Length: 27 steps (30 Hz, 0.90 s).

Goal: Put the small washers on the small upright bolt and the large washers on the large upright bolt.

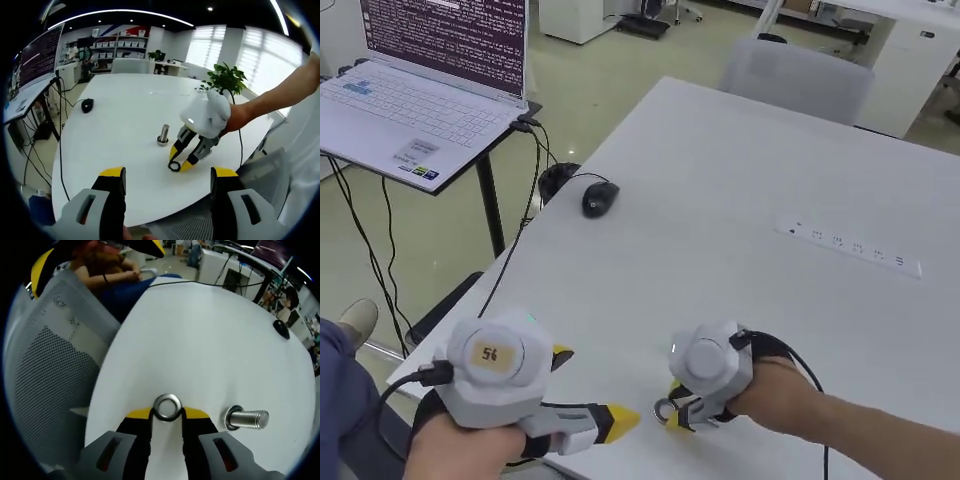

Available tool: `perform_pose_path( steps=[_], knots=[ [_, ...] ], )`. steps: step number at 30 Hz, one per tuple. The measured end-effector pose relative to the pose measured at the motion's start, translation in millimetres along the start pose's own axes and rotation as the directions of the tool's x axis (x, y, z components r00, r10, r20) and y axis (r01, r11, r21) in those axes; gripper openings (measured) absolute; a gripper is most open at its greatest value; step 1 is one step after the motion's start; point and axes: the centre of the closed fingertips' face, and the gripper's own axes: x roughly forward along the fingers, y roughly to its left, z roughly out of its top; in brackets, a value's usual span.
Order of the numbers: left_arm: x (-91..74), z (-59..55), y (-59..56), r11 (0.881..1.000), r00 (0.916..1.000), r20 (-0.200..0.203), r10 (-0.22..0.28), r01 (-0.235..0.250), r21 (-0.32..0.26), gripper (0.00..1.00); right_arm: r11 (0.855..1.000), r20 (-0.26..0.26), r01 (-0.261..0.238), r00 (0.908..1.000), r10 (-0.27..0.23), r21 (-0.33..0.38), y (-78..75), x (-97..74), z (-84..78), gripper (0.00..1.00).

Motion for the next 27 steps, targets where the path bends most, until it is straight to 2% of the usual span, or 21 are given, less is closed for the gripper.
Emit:
perform_pose_path(
  steps=[7,14,22,27],
  knots=[
    [-2.0,0.4,5.4,1.0,1.0,0.0,0.01,-0.01,-0.002,0.68,0.999,0.013,0.003,0.9999,-0.003,0.04,4.1,-2.8,-0.8,0.23],
    [-2.0,0.2,6.1,1.0,0.9999,0.002,0.011,-0.011,-0.006,0.68,0.995,0.041,0.031,0.9985,-0.035,0.099,-0.8,-12.2,-1.3,0.23],
    [-0.3,0.7,5.1,1.0,1.0,0.0,0.007,-0.007,-0.003,0.68,0.987,0.057,0.086,0.9939,-0.094,0.133,-13.5,-35.3,-6.5,0.23],
    [1.6,5.7,3.0,1.0,1.0,0.003,0.002,-0.002,0.01,0.69,0.975,0.079,0.126,0.9868,-0.142,0.184,-25.0,-51.1,-10.5,0.23]
  ],
)
